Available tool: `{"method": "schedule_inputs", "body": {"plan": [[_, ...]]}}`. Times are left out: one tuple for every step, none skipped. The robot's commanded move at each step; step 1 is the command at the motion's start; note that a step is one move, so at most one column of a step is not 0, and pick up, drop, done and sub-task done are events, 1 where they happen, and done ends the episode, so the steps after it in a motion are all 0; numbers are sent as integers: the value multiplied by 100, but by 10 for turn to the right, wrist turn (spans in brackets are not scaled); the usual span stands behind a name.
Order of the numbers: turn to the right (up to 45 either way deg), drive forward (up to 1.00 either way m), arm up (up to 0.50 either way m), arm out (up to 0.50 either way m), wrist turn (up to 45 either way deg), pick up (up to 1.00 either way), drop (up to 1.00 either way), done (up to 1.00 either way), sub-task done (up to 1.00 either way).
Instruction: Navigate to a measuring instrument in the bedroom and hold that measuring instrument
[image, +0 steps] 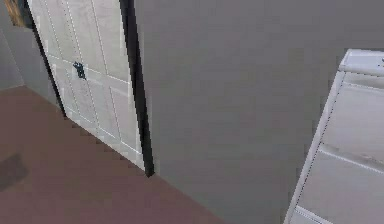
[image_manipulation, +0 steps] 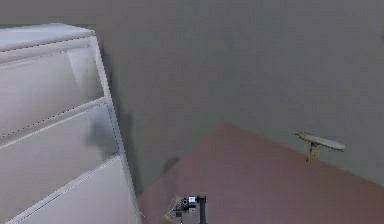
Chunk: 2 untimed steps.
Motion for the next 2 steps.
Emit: {"method": "schedule_inputs", "body": {"plan": [[0, 0, 0, 0, 450, 0, 0, 0, 0], [0, 0, 0, 0, 450, 0, 0, 0, 0]]}}
